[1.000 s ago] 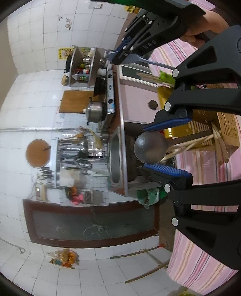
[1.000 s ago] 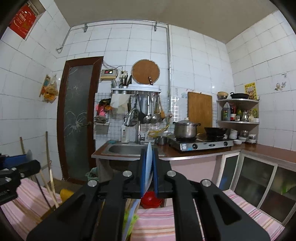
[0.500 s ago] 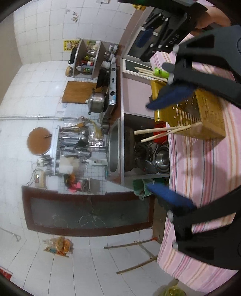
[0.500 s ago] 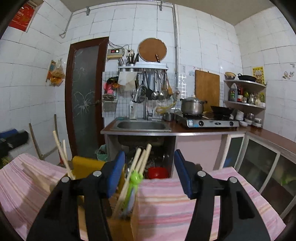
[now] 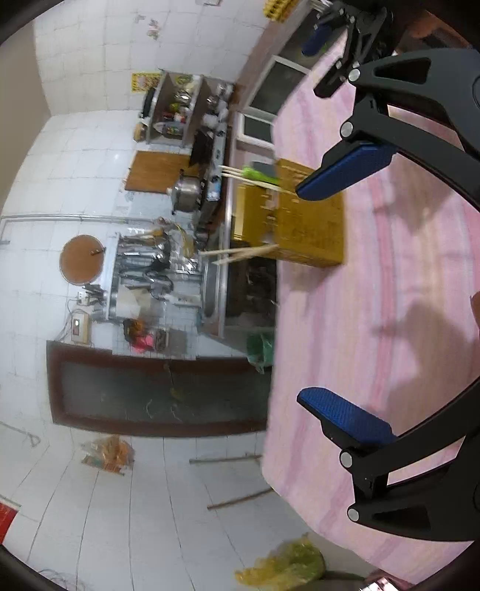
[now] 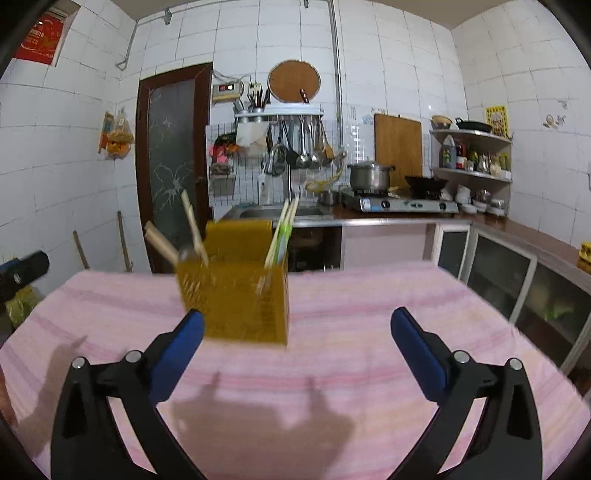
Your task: Organize utensils
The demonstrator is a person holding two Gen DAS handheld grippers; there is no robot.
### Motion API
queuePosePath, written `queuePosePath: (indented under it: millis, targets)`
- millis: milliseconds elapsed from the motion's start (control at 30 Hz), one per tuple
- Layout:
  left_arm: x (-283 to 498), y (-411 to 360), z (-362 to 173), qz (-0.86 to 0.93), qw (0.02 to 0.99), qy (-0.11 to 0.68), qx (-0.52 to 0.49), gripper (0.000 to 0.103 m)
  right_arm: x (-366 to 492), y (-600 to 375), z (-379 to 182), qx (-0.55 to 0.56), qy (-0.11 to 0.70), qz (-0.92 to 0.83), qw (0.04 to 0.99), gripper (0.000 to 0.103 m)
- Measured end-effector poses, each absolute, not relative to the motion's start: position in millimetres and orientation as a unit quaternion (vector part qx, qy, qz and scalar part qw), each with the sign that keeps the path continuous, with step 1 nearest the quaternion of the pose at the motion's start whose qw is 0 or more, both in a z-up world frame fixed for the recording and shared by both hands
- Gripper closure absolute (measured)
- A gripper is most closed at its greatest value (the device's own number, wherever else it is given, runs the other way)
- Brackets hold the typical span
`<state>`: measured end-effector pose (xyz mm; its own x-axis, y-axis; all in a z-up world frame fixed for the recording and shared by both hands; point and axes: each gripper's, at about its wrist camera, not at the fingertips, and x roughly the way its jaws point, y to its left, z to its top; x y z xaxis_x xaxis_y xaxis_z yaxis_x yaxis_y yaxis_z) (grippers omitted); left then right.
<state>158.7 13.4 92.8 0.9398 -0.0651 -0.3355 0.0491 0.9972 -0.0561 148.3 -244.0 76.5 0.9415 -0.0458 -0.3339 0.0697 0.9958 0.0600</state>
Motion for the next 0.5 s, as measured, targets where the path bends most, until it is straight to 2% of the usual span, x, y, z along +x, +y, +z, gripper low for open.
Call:
queuePosePath:
  millis: [133,500]
  targets:
    - [116.6,6.1,57.2,0.000,0.985,0.172,0.008,0.005,108.9,-232.6,53.9,0.038,0.180,-0.017,0.983,0.004]
    - [66.7,-5.8,24.1,0.023,0.989,0.133,0.053,0.005,61.9,-215.1,24.7,0.022,0.156,-0.016,0.987,0.004]
